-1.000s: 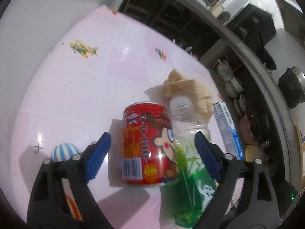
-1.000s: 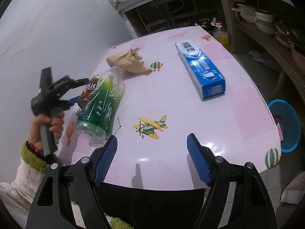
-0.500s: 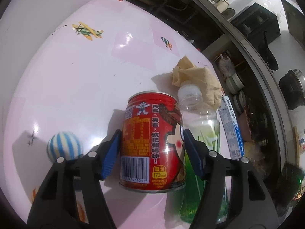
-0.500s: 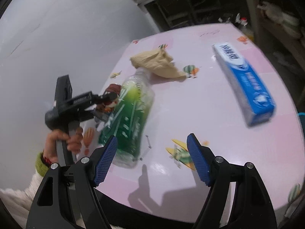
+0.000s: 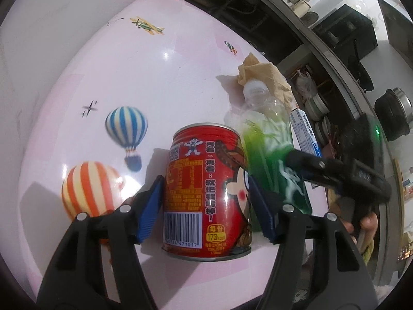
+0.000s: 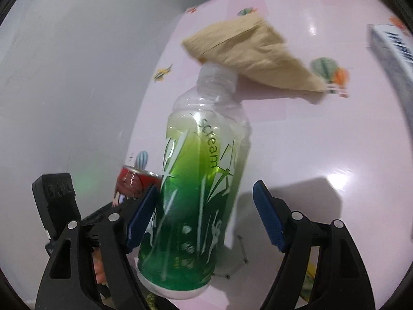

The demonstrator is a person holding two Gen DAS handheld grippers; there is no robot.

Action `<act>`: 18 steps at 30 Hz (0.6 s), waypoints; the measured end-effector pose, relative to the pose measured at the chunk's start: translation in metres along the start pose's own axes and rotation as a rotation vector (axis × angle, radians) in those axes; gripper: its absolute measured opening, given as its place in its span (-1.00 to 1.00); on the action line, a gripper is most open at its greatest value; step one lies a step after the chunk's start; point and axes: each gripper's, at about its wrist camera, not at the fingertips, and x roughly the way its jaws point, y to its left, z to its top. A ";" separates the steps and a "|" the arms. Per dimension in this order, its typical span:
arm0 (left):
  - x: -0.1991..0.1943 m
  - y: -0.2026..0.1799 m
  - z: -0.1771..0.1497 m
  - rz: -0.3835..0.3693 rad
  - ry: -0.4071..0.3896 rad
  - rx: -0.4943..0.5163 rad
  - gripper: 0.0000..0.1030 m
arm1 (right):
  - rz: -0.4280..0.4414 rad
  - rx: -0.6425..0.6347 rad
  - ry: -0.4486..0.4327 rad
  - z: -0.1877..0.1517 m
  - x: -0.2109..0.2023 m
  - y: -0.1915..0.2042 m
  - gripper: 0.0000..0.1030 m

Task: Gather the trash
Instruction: 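Grasp the red can with the left gripper, then grasp the green-labelled plastic bottle with the right gripper while the left lifts the can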

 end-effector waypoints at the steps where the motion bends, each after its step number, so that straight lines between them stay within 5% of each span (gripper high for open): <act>1: -0.001 0.000 -0.001 0.000 -0.002 -0.002 0.20 | 0.000 0.002 0.005 0.001 0.002 0.002 0.43; 6: -0.005 0.002 -0.009 -0.003 -0.008 -0.019 0.20 | -0.002 -0.037 0.014 0.000 0.006 0.016 0.10; 18: -0.004 -0.017 -0.027 -0.027 0.039 0.011 0.20 | -0.140 -0.117 0.020 -0.052 -0.047 -0.002 0.08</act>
